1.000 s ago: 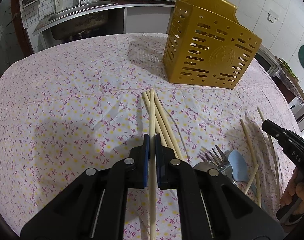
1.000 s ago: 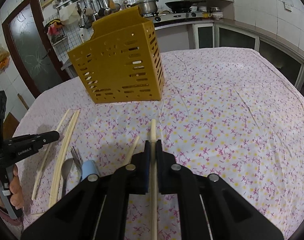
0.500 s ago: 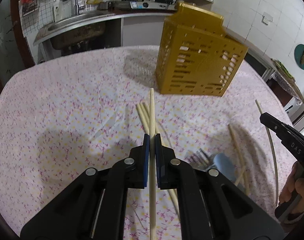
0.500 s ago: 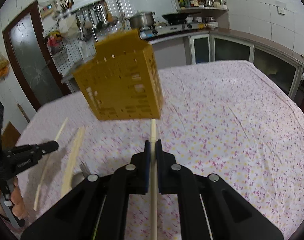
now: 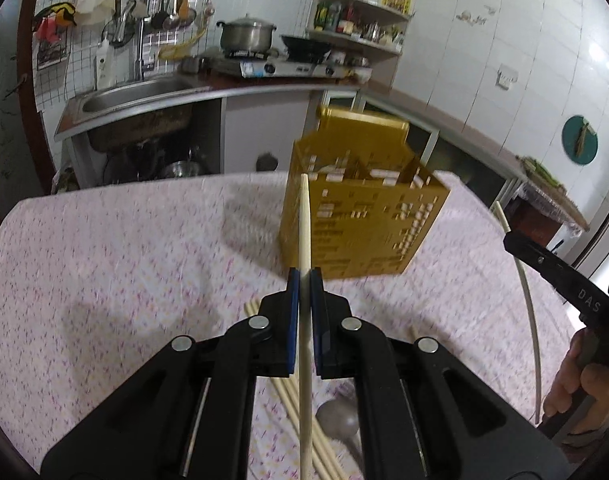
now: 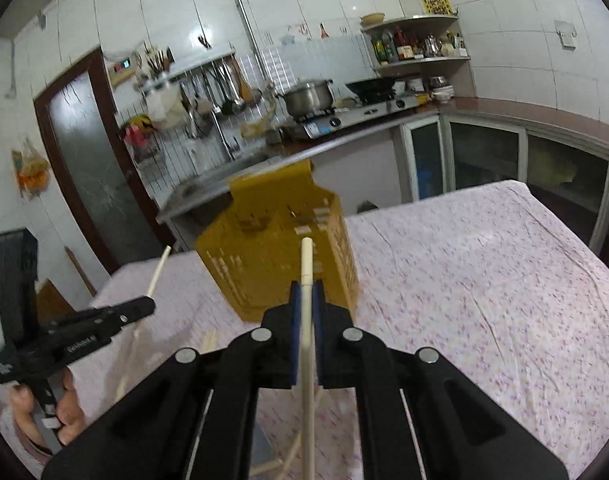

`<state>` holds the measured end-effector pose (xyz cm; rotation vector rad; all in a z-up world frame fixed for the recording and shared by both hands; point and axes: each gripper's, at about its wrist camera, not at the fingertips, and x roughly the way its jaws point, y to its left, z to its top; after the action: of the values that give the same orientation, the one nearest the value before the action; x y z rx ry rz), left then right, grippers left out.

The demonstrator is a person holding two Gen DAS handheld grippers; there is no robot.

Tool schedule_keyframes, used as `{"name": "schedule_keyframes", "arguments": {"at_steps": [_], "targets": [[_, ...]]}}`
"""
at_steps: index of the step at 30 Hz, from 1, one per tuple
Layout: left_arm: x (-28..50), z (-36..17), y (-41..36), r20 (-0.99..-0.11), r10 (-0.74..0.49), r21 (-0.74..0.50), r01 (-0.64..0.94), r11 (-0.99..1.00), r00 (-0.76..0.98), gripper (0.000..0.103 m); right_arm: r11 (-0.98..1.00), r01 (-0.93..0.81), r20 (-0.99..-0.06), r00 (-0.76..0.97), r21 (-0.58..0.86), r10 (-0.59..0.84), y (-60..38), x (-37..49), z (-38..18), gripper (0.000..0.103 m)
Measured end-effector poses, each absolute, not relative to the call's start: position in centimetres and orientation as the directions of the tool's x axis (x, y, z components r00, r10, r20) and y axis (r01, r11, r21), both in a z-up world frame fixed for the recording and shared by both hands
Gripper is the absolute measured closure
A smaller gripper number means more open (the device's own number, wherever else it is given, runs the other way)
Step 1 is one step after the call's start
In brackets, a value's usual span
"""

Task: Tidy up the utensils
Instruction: 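Lift the chopstick with the left tool toward the yellow holder, then lower the chopstick into the yellow holder and open the left tool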

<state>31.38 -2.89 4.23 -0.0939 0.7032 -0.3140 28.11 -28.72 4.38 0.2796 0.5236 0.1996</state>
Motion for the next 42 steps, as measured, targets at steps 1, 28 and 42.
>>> {"name": "schedule_keyframes", "arguments": {"at_steps": [1, 28, 42], "targets": [[31.5, 4.7, -2.9, -0.611, -0.320, -0.195, 0.254, 0.947, 0.724, 0.099, 0.941, -0.115, -0.454, 0.853, 0.318, 0.258, -28.9, 28.3, 4.8, 0.097], [35.5, 17.5, -5.0, -0.372, -0.371, -0.168, 0.332, 0.928, 0.851, 0.099, 0.899, -0.213, -0.205, 0.929, 0.383, 0.307, -28.5, 34.8, 14.8, 0.097], [39.3, 16.8, -6.6, -0.299, -0.381, -0.171, 0.344, 0.923, 0.875, 0.099, 0.873, -0.241, 0.034, 0.968, 0.424, 0.250, -29.8, 38.3, 13.4, 0.097]]}}
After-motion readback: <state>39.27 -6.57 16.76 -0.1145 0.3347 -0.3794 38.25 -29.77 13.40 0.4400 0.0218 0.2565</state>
